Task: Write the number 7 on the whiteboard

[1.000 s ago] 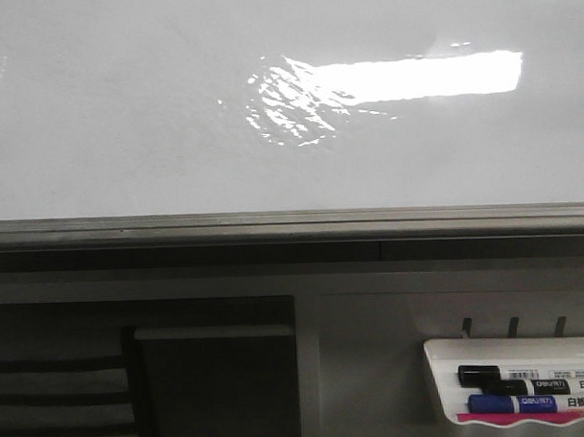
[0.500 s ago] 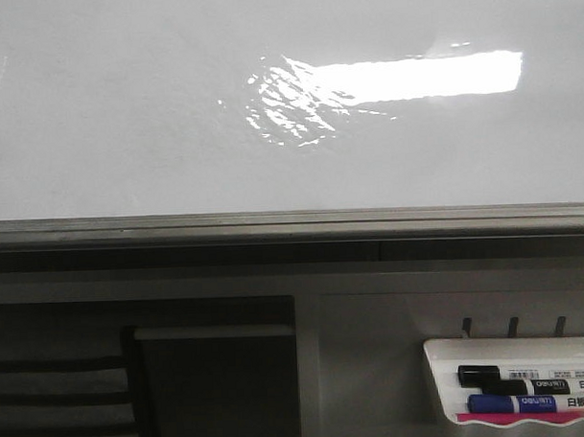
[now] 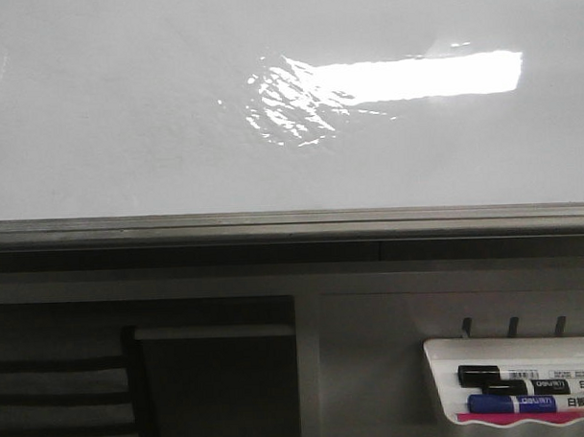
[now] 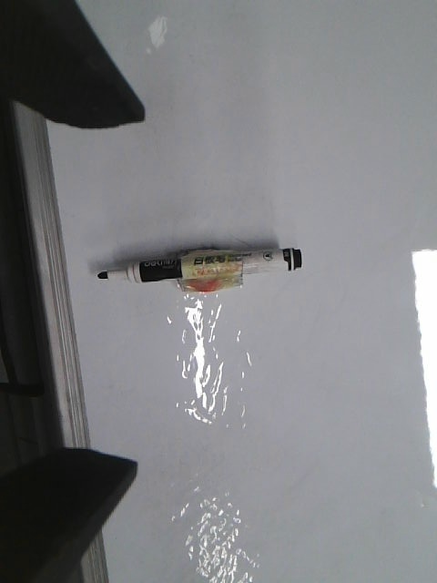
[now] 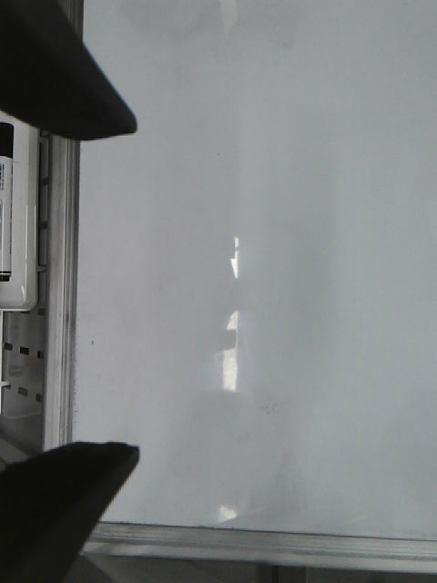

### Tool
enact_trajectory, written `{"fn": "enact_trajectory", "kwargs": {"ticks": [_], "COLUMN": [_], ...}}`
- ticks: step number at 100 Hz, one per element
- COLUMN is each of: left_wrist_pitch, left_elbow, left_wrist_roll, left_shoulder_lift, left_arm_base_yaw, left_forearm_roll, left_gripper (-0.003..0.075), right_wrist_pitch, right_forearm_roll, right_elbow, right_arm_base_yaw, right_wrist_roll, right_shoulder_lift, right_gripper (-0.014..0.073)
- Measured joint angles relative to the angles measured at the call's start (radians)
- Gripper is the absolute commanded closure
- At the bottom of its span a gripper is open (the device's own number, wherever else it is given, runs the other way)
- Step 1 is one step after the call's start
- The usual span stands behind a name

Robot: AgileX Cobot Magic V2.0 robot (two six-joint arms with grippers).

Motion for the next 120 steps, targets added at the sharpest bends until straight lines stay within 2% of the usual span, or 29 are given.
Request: {"fn": "enact_trajectory", "kwargs": {"ticks": [46, 67, 92, 120], "left_wrist_pitch": [-0.013, -0.023, -0.122, -0.276], "left_elbow": [0.000, 0.002, 0.002, -0.020], "left_wrist_roll": [0.000, 0.000, 0.000, 0.000], "left_shoulder_lift": [0.045, 0.199, 0.426, 0.639], "left_arm_base_yaw": [0.000, 0.000, 0.000, 0.000], "left_forearm_roll": [-0.019, 0.021, 0.027, 0.027], "left_gripper": [0.0063, 0.0063, 0.0067, 0.0155], "right_wrist_pitch": [0.000, 0.000, 0.000, 0.000], "right_forearm_roll": [0.004, 0.006, 0.006, 0.006], "right_elbow": [0.000, 0.000, 0.000, 0.000], "right_arm_base_yaw": [0.000, 0.000, 0.000, 0.000], "right_wrist_roll": [0.000, 0.000, 0.000, 0.000], "right_shoulder_lift": [0.000, 0.000, 0.000, 0.000], "right_gripper": [-0.0011, -0.0011, -0.0011, -0.0011]}}
